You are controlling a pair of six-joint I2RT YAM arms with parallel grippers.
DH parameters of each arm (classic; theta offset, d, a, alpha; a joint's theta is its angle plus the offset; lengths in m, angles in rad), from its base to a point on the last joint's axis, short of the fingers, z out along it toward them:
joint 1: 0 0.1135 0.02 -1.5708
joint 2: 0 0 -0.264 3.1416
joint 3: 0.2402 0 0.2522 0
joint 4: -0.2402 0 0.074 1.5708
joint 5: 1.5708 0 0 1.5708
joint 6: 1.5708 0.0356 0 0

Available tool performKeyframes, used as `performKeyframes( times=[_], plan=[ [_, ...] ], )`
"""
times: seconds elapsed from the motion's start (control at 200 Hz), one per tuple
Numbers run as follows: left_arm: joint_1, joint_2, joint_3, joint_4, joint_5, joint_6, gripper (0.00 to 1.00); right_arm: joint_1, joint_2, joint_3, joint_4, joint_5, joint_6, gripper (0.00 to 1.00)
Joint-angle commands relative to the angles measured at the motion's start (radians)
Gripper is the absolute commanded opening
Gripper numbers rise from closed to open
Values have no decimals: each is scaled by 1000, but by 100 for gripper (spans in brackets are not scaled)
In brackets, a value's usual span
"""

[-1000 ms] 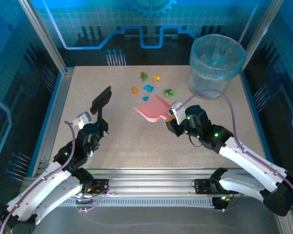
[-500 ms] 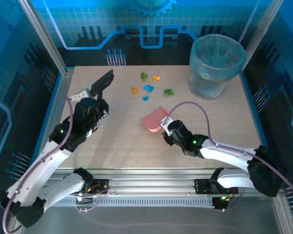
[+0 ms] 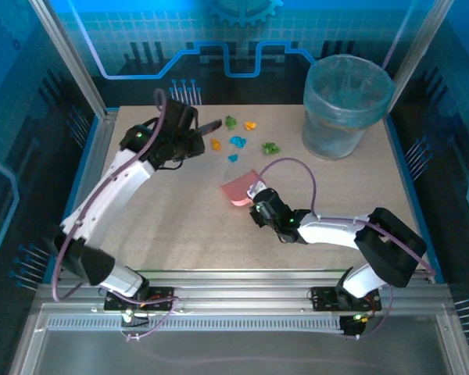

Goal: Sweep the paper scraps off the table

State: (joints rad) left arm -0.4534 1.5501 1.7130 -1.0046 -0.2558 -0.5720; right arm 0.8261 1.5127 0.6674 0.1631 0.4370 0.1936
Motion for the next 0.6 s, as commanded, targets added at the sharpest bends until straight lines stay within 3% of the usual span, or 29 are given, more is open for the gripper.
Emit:
performKeyframes(
  times=[0.0, 0.24, 0.595],
  plan=[
    [7, 99, 133, -159, 39, 81, 0, -38, 4, -17, 91, -15, 80, 0],
    [12, 293, 326, -294, -33, 167, 0, -50, 26, -17, 127, -61, 71, 0],
    [41, 486, 579, -337, -9, 188, 0, -30, 82, 19, 113, -49, 49, 0]
  ],
)
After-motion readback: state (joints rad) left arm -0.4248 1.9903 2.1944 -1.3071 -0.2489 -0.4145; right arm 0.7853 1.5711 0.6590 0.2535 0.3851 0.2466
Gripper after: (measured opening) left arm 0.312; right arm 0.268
